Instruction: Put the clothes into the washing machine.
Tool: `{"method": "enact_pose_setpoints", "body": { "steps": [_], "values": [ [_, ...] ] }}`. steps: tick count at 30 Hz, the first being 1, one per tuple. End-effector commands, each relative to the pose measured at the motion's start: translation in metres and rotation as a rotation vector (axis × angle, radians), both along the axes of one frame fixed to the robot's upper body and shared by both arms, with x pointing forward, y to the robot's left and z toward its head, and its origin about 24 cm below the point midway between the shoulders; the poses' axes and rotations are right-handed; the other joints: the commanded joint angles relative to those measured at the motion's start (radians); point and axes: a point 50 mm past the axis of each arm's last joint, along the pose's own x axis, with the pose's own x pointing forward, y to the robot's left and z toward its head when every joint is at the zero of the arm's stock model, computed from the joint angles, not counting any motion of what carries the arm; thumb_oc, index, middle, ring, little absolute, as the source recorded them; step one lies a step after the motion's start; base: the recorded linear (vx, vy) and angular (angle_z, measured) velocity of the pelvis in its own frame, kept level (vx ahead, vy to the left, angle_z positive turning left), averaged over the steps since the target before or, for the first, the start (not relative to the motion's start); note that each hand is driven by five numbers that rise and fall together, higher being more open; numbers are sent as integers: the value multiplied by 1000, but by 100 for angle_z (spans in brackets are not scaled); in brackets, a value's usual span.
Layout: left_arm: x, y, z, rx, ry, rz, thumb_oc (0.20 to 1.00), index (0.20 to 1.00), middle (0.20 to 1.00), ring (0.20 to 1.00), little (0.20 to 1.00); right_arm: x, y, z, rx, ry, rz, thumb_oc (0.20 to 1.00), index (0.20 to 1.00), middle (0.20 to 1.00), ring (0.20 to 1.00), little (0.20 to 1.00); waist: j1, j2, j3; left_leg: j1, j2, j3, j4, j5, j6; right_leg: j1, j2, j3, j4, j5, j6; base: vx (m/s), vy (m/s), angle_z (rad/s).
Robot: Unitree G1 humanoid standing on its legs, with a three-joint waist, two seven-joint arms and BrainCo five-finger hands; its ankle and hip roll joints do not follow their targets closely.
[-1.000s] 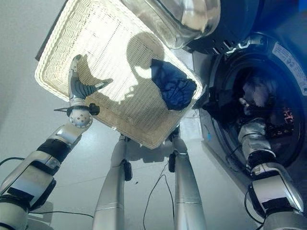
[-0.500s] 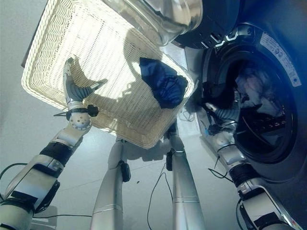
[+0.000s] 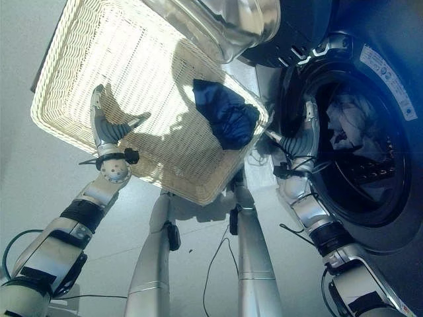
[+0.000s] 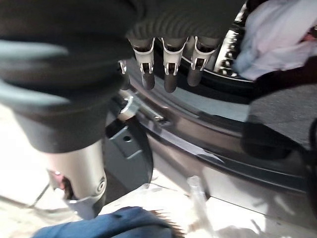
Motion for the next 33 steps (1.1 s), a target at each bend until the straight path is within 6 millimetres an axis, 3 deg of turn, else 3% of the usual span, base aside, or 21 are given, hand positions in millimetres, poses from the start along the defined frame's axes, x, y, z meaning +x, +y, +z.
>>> {"method": "enact_pose_setpoints", "body": {
  "steps": [1,10,13,17,25,33],
  "values": [
    [-3,-2,14,-35,-85,14,1000,1000,1000,1000,1000,-14,8,17,-81,-147,24,1000,1000,1000,1000,1000,-2,9,-5,-3,-31,32,136,-125,-29,104,39,-33,-230,155,110,0,0,0],
    [-4,-8,14,-30,-89,6,1000,1000,1000,1000,1000,-32,31,47,-192,-323,135,1000,1000,1000,1000,1000,5,14,-5,-12,-35,24,143,-126,-27,100,37,-33,-222,150,113,0,0,0],
    [-4,-11,14,-29,-88,-4,1000,1000,1000,1000,1000,-40,49,60,-285,-360,235,1000,1000,1000,1000,1000,13,16,-5,-16,-38,19,149,-125,-29,101,36,-36,-218,148,114,0,0,0],
    [-4,-13,13,-26,-84,-12,1000,1000,1000,1000,1000,-41,61,63,-364,-352,284,1000,1000,1000,1000,1000,20,17,-5,-17,-40,16,152,-124,-29,101,34,-40,-214,148,114,4,-8,4],
    [2,-14,26,3,-77,-39,1000,1000,1000,1000,1000,-20,88,59,-689,-230,329,1000,1000,1000,1000,1000,45,17,-5,-29,-45,1,165,-120,-32,98,23,-61,-212,150,115,1,-31,2],
    [9,-13,38,15,-52,-43,1000,1000,1000,1000,1000,12,86,53,-814,-72,232,1000,1000,1000,1000,1000,62,18,-5,-38,-53,-9,173,-118,-33,94,14,-80,-210,151,113,4,-28,5]
  ]
}}
